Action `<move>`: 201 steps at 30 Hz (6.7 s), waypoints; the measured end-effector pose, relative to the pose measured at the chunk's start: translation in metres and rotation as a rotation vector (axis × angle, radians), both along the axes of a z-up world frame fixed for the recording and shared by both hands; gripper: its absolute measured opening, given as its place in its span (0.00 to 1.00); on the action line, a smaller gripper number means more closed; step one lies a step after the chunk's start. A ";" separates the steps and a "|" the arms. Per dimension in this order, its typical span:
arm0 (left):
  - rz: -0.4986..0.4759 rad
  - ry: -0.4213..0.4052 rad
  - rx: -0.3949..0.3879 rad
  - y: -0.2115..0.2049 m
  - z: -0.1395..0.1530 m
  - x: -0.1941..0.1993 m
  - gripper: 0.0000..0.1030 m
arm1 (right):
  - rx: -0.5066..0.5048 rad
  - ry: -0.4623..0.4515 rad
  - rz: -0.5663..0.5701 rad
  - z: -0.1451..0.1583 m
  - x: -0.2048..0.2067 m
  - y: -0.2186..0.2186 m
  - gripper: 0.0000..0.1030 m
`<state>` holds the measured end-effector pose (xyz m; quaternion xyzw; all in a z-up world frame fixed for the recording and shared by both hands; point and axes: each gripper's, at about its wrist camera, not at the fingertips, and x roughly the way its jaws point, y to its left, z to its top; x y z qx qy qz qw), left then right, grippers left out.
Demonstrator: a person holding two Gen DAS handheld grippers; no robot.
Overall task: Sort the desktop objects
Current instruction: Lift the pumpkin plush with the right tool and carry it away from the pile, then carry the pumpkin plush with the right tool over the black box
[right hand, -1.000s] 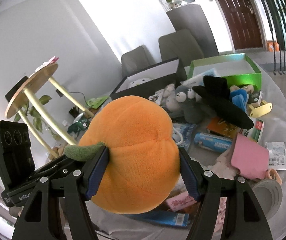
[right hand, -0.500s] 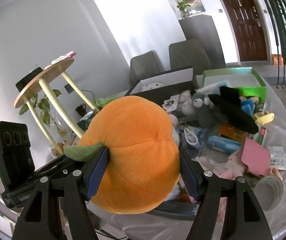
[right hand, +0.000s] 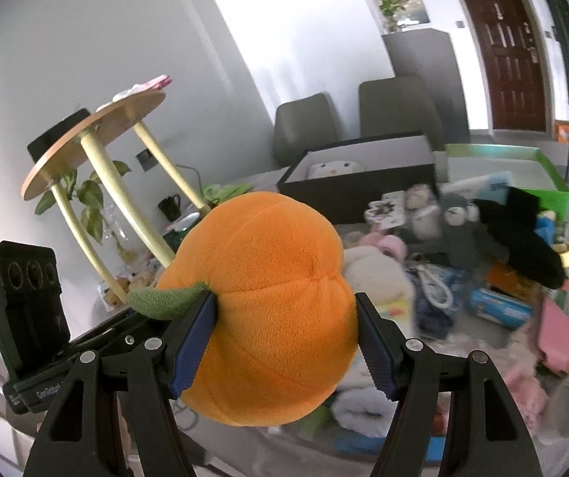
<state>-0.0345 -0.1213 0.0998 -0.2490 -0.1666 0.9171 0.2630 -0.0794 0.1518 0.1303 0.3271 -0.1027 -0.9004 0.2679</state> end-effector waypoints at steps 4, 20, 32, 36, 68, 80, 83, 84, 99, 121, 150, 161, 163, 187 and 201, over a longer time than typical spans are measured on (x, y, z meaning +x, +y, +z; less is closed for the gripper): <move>0.069 -0.010 0.017 -0.035 -0.004 -0.003 0.62 | 0.009 -0.005 0.053 -0.003 -0.012 -0.034 0.69; 0.351 0.004 0.005 -0.104 0.013 0.012 0.62 | -0.002 0.018 0.329 0.001 -0.049 -0.138 0.69; 0.253 0.035 -0.077 0.010 0.035 -0.033 0.62 | -0.070 0.067 0.246 0.011 -0.076 -0.029 0.69; 0.193 0.034 -0.112 0.058 0.040 -0.049 0.62 | -0.110 0.066 0.188 0.010 -0.084 0.024 0.69; -0.209 0.088 -0.182 0.273 0.062 -0.157 0.63 | -0.169 0.091 -0.227 0.021 -0.117 0.263 0.69; -0.143 0.161 -0.131 0.206 0.099 -0.174 0.63 | -0.134 0.166 -0.183 0.066 -0.145 0.204 0.69; -0.121 0.178 -0.126 0.181 0.108 -0.173 0.63 | -0.132 0.189 -0.162 0.077 -0.145 0.180 0.69; -0.115 0.182 -0.123 0.174 0.110 -0.173 0.63 | -0.130 0.196 -0.156 0.080 -0.145 0.173 0.69; -0.046 0.279 -0.079 0.070 0.146 -0.139 0.63 | -0.084 0.298 -0.102 0.129 -0.103 0.073 0.69; 0.003 0.192 -0.016 0.052 0.114 -0.142 0.63 | -0.067 0.229 -0.060 0.110 -0.111 0.040 0.61; -0.038 0.147 0.005 0.098 0.110 -0.199 0.63 | -0.091 0.175 -0.097 0.093 -0.160 0.083 0.61; -0.025 0.119 0.001 0.089 0.109 -0.242 0.63 | -0.091 0.158 -0.097 0.089 -0.196 0.070 0.61; -0.025 0.113 0.007 0.087 0.108 -0.252 0.63 | -0.077 0.157 -0.103 0.090 -0.204 0.065 0.61; -0.036 0.012 -0.001 0.080 0.077 -0.376 0.63 | -0.056 0.052 -0.125 0.056 -0.317 0.050 0.61; -0.049 -0.053 0.019 0.080 0.041 -0.434 0.63 | -0.032 -0.001 -0.150 0.022 -0.368 0.043 0.61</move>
